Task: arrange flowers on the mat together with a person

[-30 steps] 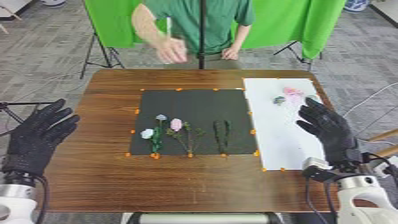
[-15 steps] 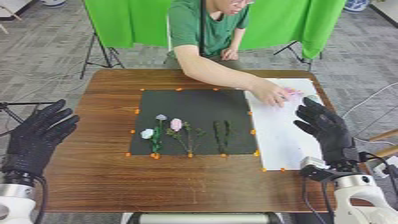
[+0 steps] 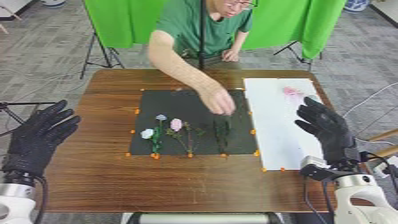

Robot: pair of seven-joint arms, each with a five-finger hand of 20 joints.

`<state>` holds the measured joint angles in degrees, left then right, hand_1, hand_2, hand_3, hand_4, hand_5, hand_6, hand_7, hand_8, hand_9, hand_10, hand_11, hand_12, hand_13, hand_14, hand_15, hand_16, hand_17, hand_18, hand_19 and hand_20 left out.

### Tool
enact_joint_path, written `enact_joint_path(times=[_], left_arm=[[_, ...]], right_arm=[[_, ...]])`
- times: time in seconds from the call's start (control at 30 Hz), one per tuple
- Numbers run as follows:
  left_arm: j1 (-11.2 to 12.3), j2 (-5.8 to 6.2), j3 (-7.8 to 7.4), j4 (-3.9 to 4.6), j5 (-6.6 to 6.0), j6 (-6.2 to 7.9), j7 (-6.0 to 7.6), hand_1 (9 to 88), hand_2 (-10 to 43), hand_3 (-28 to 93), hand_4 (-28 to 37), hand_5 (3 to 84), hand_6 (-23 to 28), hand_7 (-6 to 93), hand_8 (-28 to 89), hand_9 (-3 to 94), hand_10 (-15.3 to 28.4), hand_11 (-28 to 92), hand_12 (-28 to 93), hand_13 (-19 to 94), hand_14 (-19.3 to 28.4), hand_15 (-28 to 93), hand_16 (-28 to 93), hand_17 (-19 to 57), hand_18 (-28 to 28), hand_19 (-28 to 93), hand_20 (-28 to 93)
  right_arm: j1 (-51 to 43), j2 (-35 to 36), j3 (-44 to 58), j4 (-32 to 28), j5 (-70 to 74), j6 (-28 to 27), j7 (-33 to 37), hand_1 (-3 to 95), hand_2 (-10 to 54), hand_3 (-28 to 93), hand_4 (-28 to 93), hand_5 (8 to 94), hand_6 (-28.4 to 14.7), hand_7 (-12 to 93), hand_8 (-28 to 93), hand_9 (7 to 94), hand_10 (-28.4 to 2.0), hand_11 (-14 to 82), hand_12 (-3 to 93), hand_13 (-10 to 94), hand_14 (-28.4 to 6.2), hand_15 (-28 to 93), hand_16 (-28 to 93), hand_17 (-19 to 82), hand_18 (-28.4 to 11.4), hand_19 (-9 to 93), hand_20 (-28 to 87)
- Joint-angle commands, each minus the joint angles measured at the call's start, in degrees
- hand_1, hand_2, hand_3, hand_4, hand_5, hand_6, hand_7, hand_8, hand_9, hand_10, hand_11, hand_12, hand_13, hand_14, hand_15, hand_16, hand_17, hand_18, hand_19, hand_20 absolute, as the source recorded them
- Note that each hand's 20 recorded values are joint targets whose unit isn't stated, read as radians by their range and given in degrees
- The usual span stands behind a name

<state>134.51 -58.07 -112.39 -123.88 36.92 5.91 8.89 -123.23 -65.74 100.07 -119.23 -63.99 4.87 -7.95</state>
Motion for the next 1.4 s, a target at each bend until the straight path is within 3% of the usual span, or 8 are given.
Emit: enact_joint_path(times=[0.03, 0.13, 0.27, 0.8, 0.97, 1.17, 1.33, 1.4], left_arm=[[1.51, -0.13, -0.19, 0.09, 0.25, -0.24, -0.46, 25.3, 0.2, 69, -23.1, 38.6, 4.8, 16.7, -7, 33.5, 13.5, 22, 17, 31, 15.9, 25, 3, -4.8, 22.3, 39, 12], [1.25, 0.27, -0.54, 0.10, 0.31, -0.32, -0.97, 25.3, 0.2, 69, -23.2, 38.6, 4.8, 16.6, -7, 33.6, 13.5, 22, 17, 31, 15.9, 25, 3, -4.8, 22.3, 39, 12], [2.60, -0.50, -0.89, -0.26, 0.23, 0.04, -0.94, 25.3, 0.2, 69, -23.2, 38.6, 4.8, 16.6, -7, 33.5, 13.5, 22, 17, 31, 15.9, 25, 3, -4.8, 22.3, 39, 12], [1.18, 0.53, -0.62, 0.18, 0.15, 0.05, -0.78, 25.2, 0.2, 69, -23.2, 38.6, 4.8, 16.7, -7, 33.6, 13.4, 22, 17, 31, 16.0, 25, 3, -4.8, 22.3, 39, 12], [2.58, -0.23, -1.26, -0.27, 0.09, 0.34, -0.63, 25.2, 0.1, 69, -23.3, 38.5, 4.7, 16.9, -7, 33.6, 13.4, 22, 17, 31, 16.0, 25, 3, -4.8, 22.2, 39, 12], [1.08, 0.40, -0.64, 0.25, 0.20, -0.13, -0.90, 25.2, 0.2, 69, -23.3, 38.5, 4.7, 16.8, -7, 33.6, 13.4, 22, 17, 31, 16.0, 26, 3, -4.8, 22.2, 39, 12], [2.83, -0.42, -1.33, -0.26, 0.21, 0.12, -0.89, 25.2, 0.2, 69, -23.2, 38.6, 4.8, 16.8, -7, 33.6, 13.4, 22, 17, 31, 16.0, 26, 3, -4.8, 22.2, 39, 12], [1.91, 0.00, -0.85, 0.11, -0.04, 0.36, -0.62, 25.2, 0.2, 69, -23.2, 38.6, 4.8, 16.7, -7, 33.6, 13.4, 22, 17, 31, 16.0, 26, 3, -4.8, 22.2, 39, 12]], right_arm=[[-1.56, -0.59, 1.30, -0.24, -0.08, -0.67, -1.17, 17.9, -3.5, 85, -25, 38.1, -3.6, 15, -10, 37.6, -12.7, 7.5, 22.6, 30, -11.2, 6, 37, 4, -20.5, 34, 23], [-1.77, -1.08, 1.68, -0.17, -0.15, -1.43, -1.02, 17.9, -3.6, 85, -25, 38.1, -3.6, 15, -10, 37.6, -12.7, 7.6, 22.6, 30, -11.3, 6, 38, 4, -20.5, 35, 23], [-1.93, -1.58, 1.73, -0.16, -0.55, -1.79, -0.95, 18.0, -3.4, 85, -25, 38.2, -3.6, 15, -10, 37.6, -12.7, 7.7, 22.7, 30, -11.2, 6, 38, 4, -20.6, 35, 23], [-0.74, -0.50, 2.00, 0.42, -1.00, -1.05, -1.84, 17.9, -3.5, 85, -25, 38.1, -3.5, 15, -10, 37.5, -12.8, 7.7, 22.7, 30, -11.2, 5, 38, 4, -20.7, 35, 23], [-1.76, -1.16, 3.77, 0.44, -1.32, -3.94, -2.02, 17.9, -3.5, 85, -25, 38.1, -3.5, 15, -10, 37.5, -12.9, 7.7, 22.6, 30, -11.2, 6, 37, 4, -20.7, 35, 23], [-3.88, -2.41, 5.81, 0.28, -1.11, -5.33, -3.60, 18.0, -3.5, 85, -25, 38.1, -3.5, 15, -10, 37.5, -12.8, 7.7, 22.6, 30, -11.1, 6, 38, 4, -20.7, 35, 23], [0.04, -0.38, 1.19, 0.54, -1.68, -0.92, -1.53, 18.0, -3.5, 85, -25, 38.1, -3.6, 15, -10, 37.6, -12.8, 7.7, 22.6, 30, -11.1, 6, 37, 4, -20.8, 35, 23], [0.37, 0.05, 1.02, 1.04, -0.79, 0.54, -2.93, 18.2, -3.6, 85, -25, 38.5, -3.5, 15, -10, 38.2, -13.0, 7.8, 22.5, 31, -11.0, 6, 37, 5, -20.8, 35, 23]])
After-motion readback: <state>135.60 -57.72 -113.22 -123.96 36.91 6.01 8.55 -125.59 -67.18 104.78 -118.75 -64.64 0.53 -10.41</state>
